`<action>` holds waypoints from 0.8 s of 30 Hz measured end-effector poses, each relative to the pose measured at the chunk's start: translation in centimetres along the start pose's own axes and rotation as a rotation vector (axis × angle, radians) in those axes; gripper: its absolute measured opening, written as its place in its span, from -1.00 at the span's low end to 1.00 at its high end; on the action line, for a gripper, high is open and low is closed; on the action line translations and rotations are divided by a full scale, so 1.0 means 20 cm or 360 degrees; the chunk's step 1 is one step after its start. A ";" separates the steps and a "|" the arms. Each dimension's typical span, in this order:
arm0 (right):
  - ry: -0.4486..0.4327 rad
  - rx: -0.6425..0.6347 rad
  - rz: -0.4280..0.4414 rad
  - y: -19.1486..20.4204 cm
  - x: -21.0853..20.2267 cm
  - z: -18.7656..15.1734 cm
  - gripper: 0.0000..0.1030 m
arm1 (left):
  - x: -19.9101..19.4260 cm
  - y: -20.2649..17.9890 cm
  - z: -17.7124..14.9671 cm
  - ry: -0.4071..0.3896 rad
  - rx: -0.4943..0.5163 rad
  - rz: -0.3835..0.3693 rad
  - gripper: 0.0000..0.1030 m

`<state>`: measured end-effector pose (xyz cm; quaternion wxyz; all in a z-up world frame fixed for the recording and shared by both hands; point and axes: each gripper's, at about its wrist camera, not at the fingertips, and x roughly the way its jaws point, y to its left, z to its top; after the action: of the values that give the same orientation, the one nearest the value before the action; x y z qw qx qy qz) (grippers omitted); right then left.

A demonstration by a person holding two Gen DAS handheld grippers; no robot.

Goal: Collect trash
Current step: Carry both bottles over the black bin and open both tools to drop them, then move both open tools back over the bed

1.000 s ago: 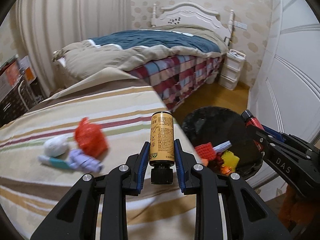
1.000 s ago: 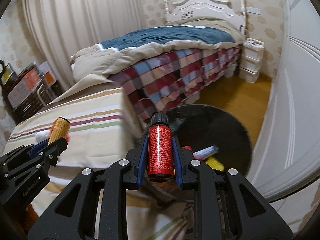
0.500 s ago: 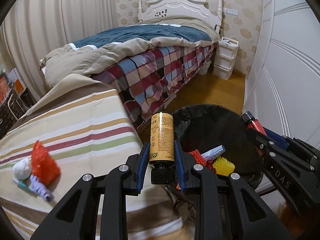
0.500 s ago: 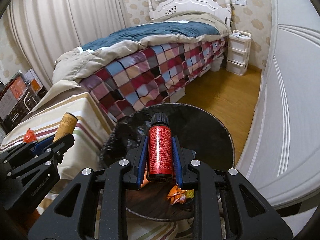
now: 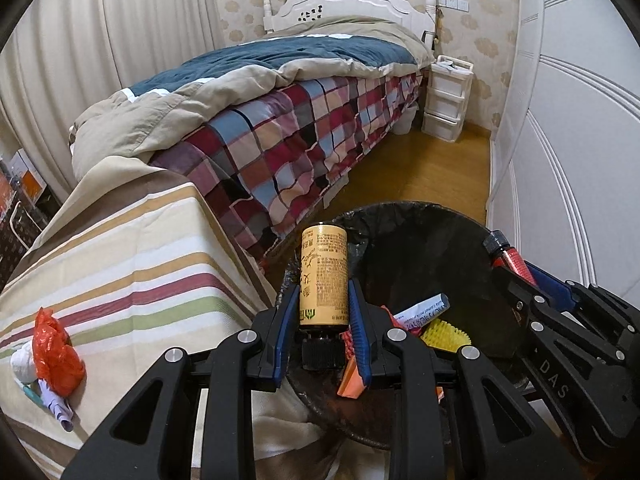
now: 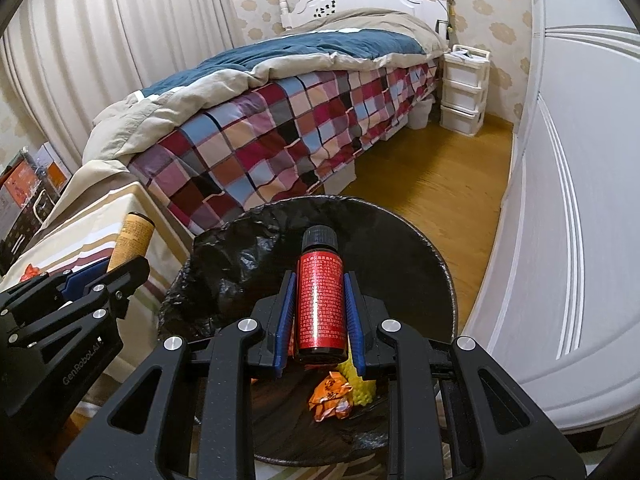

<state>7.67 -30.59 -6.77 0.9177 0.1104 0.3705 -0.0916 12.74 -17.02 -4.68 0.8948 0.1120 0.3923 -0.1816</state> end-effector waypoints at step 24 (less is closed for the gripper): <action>-0.0051 -0.0008 0.0010 0.12 -0.18 -0.08 0.11 | -0.28 0.23 -0.15 -0.0080 -0.0104 0.0140 0.54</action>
<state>4.74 -27.54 -5.00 0.9240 0.1078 0.3557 -0.0894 9.14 -10.49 -2.23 0.9146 0.0954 0.3702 -0.1319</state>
